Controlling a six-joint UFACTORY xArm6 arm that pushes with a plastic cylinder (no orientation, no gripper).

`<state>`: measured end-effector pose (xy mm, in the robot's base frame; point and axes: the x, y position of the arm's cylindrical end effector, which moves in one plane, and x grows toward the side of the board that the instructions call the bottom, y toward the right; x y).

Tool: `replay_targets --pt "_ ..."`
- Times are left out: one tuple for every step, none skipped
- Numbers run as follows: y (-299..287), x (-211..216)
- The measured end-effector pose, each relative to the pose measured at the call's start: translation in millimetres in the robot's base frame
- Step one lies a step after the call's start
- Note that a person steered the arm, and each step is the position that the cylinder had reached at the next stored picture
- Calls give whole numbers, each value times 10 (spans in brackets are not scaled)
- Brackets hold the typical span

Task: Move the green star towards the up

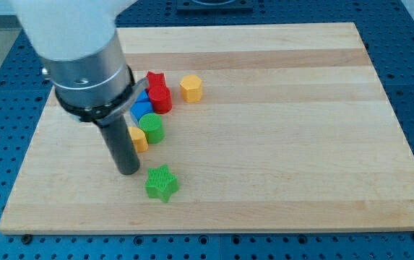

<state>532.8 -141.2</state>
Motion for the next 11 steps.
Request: replay_targets --pt "-73 9" --pt "-109 271" --pt "-178 637" --pt "-175 701" --pt "146 704" --pt "319 576" --pt "340 529" --pt "367 497" --pt "559 213" --pt "819 155" --pt "869 155"
